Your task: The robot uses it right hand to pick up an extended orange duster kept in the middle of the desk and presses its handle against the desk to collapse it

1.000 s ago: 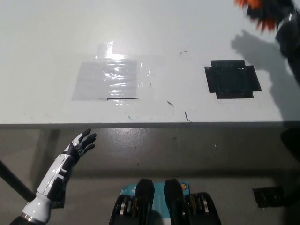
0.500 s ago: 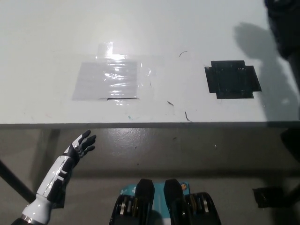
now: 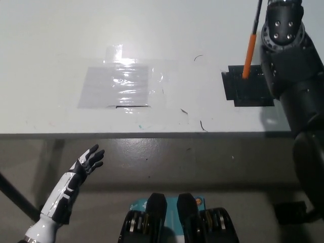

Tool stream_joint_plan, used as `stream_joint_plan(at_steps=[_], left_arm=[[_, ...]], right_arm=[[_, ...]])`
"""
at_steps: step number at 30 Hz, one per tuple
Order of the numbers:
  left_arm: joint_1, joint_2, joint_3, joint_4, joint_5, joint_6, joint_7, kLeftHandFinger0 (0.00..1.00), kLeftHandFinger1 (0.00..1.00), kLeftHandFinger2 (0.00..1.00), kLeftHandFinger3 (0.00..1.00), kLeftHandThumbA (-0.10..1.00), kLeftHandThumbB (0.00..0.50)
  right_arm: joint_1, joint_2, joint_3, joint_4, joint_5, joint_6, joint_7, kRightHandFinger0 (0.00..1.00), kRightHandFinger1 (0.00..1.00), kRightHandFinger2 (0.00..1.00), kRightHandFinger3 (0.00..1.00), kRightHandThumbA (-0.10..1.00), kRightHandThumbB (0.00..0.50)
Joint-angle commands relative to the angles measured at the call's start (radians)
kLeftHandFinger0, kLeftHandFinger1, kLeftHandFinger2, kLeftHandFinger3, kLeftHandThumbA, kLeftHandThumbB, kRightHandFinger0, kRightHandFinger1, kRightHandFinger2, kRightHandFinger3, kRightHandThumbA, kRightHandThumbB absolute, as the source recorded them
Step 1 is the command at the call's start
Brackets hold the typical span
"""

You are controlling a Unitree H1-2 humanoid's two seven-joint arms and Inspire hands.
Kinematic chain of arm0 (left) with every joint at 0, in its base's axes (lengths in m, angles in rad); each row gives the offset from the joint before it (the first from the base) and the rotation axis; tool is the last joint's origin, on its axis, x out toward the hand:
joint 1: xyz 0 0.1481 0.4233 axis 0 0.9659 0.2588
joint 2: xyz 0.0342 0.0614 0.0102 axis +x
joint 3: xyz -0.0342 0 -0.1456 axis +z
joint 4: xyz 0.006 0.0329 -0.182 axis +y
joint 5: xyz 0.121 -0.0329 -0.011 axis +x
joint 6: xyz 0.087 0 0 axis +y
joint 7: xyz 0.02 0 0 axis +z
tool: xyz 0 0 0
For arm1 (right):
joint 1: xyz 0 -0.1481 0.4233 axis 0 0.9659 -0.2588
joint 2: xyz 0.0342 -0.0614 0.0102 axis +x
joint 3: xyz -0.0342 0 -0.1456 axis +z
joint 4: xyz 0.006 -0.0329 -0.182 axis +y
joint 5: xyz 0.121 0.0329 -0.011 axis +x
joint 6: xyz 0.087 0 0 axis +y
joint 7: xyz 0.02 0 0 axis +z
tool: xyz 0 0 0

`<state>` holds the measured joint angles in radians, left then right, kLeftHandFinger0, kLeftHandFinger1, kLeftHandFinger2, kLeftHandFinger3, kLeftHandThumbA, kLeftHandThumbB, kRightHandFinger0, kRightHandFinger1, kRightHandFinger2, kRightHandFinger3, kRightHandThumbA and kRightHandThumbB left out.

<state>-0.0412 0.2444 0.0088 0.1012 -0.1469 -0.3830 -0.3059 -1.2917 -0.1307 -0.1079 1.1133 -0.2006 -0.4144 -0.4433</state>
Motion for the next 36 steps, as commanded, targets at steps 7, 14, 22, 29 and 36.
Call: stream_joint_plan(at_steps=[7,14,22,29,36], left_arm=[[0.0,0.011,0.009,-0.029,-0.008,-0.043,0.002,1.0,1.0,1.0,1.0,1.0,0.269],[0.012,0.009,0.009,-0.031,-0.008,-0.036,0.004,1.0,1.0,1.0,1.0,1.0,0.279],[0.01,0.01,0.007,-0.032,-0.006,-0.042,0.003,1.0,1.0,1.0,1.0,1.0,0.273],[0.016,0.012,0.004,-0.026,-0.005,-0.048,-0.002,1.0,1.0,1.0,1.0,1.0,0.264],[0.021,0.009,0.003,-0.031,-0.013,-0.041,-0.002,1.0,1.0,1.0,1.0,1.0,0.274]], right_arm=[[-0.043,-0.023,0.009,0.03,0.049,-0.056,-0.109,0.0,0.06,0.47,0.66,-0.1,0.097],[-0.021,-0.029,0.072,0.046,0.012,-0.056,-0.188,0.0,0.06,0.47,0.65,-0.1,0.094],[-0.014,-0.062,0.288,0.03,-0.104,-0.056,-0.447,0.0,0.01,0.52,0.64,-0.1,0.071],[-0.007,-0.067,0.353,0.019,-0.084,-0.056,-0.51,0.0,0.01,0.54,0.64,-0.1,0.059],[0.019,-0.051,0.344,0.026,-0.023,-0.056,-0.511,0.0,0.0,0.45,0.58,-0.1,0.04]])
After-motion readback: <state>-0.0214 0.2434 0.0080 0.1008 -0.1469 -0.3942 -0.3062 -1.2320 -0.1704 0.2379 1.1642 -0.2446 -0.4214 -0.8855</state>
